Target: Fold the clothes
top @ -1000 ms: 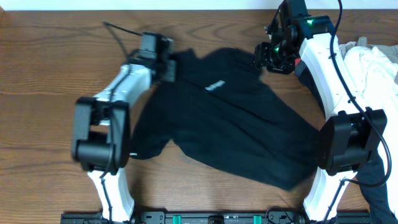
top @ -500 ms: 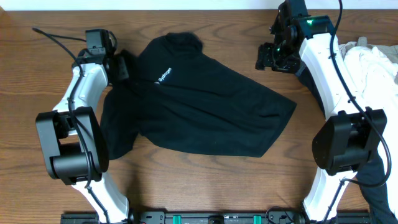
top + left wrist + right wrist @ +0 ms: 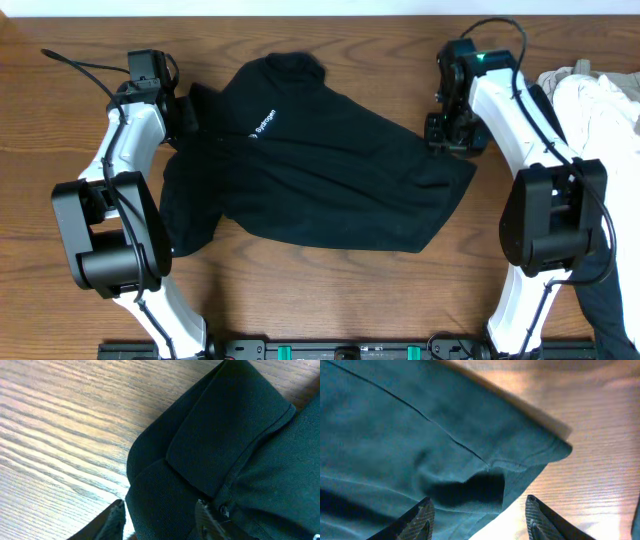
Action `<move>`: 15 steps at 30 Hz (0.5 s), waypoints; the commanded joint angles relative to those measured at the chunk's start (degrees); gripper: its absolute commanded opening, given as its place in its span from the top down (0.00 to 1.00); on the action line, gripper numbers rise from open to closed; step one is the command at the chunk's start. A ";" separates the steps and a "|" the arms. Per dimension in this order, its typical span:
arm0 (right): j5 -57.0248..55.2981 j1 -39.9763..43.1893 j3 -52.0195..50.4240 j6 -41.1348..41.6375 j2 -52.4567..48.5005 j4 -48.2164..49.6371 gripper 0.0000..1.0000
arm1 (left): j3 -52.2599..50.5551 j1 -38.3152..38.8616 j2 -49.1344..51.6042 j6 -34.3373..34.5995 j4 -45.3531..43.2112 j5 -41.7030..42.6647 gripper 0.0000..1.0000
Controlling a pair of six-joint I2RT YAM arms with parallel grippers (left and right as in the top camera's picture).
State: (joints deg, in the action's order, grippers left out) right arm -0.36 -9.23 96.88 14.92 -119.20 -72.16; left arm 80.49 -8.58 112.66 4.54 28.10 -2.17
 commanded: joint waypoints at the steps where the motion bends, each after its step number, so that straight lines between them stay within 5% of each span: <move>1: -0.79 -0.20 -3.37 0.83 -0.61 2.10 0.44 | 0.42 -0.09 0.09 0.26 0.15 -1.09 0.49; 7: 0.81 -0.26 -8.74 -0.83 -0.63 8.26 0.50 | 0.42 -0.09 0.09 0.26 1.42 2.54 0.42; 15: 0.83 -0.22 -11.78 -0.81 -0.63 14.93 0.71 | 0.42 -0.09 0.04 0.26 8.57 13.90 0.41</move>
State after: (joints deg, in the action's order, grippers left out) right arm 0.27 -9.23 85.41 14.22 -119.24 -58.17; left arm 80.49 -8.58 112.66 4.69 34.87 6.35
